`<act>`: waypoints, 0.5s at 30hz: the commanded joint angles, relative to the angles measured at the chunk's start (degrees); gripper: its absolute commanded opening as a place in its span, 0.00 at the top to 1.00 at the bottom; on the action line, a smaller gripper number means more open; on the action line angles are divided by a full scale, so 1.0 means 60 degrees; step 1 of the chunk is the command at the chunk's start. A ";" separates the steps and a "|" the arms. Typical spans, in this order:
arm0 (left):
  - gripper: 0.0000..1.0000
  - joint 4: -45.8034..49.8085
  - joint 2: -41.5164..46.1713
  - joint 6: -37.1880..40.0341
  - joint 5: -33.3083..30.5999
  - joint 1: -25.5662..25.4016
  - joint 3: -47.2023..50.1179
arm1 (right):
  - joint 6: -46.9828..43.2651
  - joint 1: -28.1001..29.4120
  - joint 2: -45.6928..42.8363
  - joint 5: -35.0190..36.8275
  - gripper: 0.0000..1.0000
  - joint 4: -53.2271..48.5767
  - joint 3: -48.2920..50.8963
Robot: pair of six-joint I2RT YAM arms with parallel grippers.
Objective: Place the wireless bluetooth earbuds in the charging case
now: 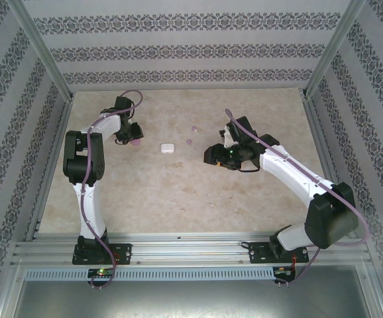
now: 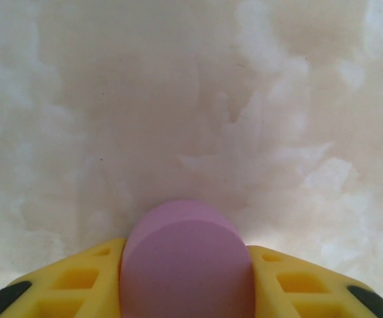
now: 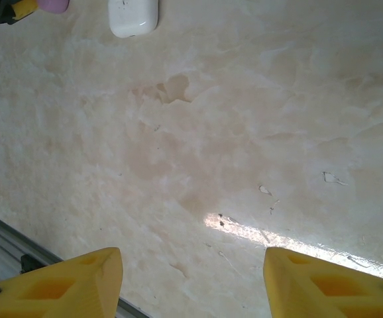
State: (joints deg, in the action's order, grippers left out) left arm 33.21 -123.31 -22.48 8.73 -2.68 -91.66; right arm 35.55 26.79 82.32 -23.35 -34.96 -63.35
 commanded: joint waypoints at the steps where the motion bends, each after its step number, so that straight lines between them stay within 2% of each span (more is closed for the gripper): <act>1: 0.72 0.0468 -0.0040 0.0672 0.0085 -0.0110 0.0049 | -0.0206 0.0055 -0.0238 0.0100 0.42 -0.0175 -0.0116; 8: 0.74 0.0269 0.1430 0.1738 0.0999 -0.0475 0.1076 | -0.0053 -0.0154 -0.1034 0.0030 0.41 -0.0053 0.0635; 15: 0.77 -0.0784 0.3786 0.3178 0.2938 -0.1635 0.2935 | 0.0150 -0.0645 -0.1989 -0.0503 0.41 0.0013 0.1540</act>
State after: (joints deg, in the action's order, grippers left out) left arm 31.83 -106.50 -10.07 18.98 -9.39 -77.10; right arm 35.75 23.88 72.71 -23.94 -34.92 -56.07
